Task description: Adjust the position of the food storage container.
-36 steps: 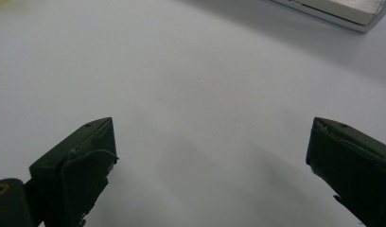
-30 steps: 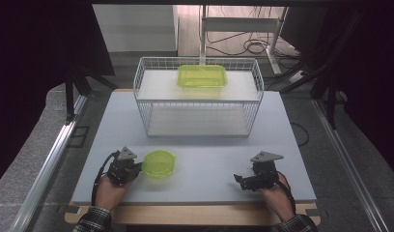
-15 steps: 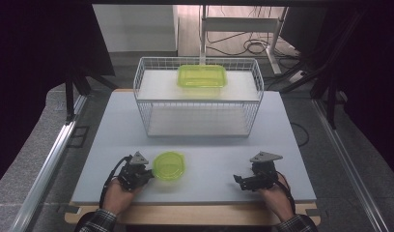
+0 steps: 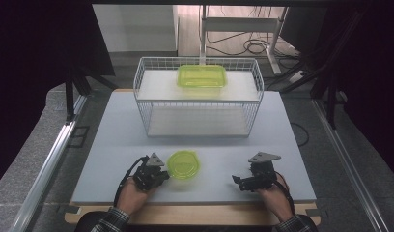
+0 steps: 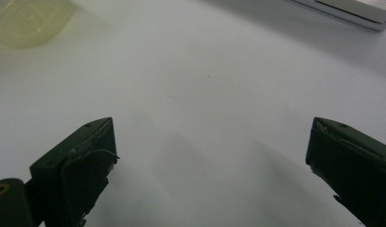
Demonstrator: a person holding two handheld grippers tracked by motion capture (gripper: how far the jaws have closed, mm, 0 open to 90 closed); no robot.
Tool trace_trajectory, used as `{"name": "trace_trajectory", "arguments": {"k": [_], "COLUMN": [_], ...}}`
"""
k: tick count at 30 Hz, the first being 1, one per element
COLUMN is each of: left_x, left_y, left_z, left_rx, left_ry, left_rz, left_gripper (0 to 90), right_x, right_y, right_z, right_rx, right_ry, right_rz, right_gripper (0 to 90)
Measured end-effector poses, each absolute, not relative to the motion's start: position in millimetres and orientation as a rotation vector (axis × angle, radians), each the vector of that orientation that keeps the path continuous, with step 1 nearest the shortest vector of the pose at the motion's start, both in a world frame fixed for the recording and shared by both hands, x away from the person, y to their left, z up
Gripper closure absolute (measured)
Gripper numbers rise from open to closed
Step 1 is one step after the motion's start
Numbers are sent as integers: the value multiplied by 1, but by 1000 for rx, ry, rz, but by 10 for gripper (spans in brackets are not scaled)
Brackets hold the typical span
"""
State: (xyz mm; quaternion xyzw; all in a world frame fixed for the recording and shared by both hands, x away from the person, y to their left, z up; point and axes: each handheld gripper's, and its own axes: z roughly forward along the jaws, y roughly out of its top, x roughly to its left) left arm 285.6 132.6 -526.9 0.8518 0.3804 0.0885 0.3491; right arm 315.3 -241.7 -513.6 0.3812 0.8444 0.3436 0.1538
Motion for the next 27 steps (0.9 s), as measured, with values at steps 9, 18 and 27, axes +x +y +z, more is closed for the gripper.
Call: {"name": "trace_trajectory", "arguments": {"k": [9,18,27], "left_x": [295,282,270], "left_y": [116,136,151], "left_z": [-528,-521,-522], "left_rx": [2215,2151,2149], "left_ry": [944,992,1028], "left_rz": [240,346,410], "left_gripper": [886,563,50], "right_x": [315,315,314], "right_y": [-239,-241,-241], "right_z": [-515,-513,-513], "right_rx": [1086,1089,1083], "right_ry": [2435,2428,2427], "right_rz": [976,991,1001], "right_gripper": [30,30,30]}}
